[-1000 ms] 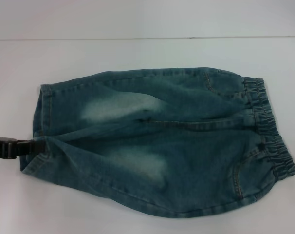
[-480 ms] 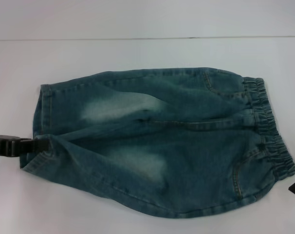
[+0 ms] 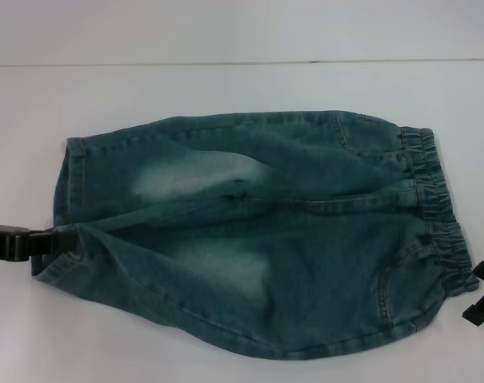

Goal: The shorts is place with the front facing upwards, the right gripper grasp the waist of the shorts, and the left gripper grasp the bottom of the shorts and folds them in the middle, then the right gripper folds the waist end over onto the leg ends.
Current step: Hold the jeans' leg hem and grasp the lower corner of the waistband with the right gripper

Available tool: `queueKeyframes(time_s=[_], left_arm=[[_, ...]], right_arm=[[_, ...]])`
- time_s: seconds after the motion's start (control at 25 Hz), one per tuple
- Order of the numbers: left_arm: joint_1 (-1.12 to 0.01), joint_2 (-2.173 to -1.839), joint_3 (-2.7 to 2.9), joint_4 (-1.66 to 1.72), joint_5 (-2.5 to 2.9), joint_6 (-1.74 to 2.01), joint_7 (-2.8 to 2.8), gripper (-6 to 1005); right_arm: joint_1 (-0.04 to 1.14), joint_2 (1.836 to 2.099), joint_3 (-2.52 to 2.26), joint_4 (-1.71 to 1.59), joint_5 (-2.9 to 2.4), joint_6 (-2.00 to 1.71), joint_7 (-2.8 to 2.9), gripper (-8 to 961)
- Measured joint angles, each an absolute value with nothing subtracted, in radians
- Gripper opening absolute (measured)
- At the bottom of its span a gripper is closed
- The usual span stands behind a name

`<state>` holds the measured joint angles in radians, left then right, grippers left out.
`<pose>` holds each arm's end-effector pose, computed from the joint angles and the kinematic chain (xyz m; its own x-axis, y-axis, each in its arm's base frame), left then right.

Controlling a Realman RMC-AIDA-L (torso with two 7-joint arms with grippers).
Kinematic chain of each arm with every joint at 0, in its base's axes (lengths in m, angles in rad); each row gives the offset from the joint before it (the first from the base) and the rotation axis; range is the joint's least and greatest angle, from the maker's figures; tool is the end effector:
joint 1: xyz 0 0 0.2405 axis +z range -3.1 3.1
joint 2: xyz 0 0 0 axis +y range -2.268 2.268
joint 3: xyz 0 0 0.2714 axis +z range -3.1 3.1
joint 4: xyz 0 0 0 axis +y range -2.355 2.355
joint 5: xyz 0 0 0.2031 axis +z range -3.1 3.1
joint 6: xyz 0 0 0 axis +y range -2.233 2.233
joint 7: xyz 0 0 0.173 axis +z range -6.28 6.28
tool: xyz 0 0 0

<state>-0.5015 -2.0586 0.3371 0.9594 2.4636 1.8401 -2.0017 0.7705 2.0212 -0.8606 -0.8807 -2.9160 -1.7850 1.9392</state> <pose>-0.3131 0.3046 0.0357 0.4469 0.8206 0.3562 0.8824 -0.4699 -0.0247 0.2921 0.3426 0.0089 0.6779 -0.5607 0.4755 -0.5517 -0.8155 -0.1751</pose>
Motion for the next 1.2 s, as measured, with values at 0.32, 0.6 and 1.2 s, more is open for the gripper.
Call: queueKeyframes(time_s=[0.32,0.6,1.2], left_arm=[[-0.504,-2.058,0.335,0.957,2.464,1.841,-2.004,2],[-0.504,-2.058,0.332,0.955,2.464,1.849,-2.009,3],[-0.5,-2.06,0.339,0.955,2.464,1.865,-2.003,3]], right_arm=[[0.77,2.008,-0.864,-0.895,-2.93,-1.802,1.945,878],[0.771,2.019,-0.874,-0.895,-2.93,-1.797,1.948,870],[0.763,2.034,-0.867,-0.942,-2.915,-1.789,1.944,853]])
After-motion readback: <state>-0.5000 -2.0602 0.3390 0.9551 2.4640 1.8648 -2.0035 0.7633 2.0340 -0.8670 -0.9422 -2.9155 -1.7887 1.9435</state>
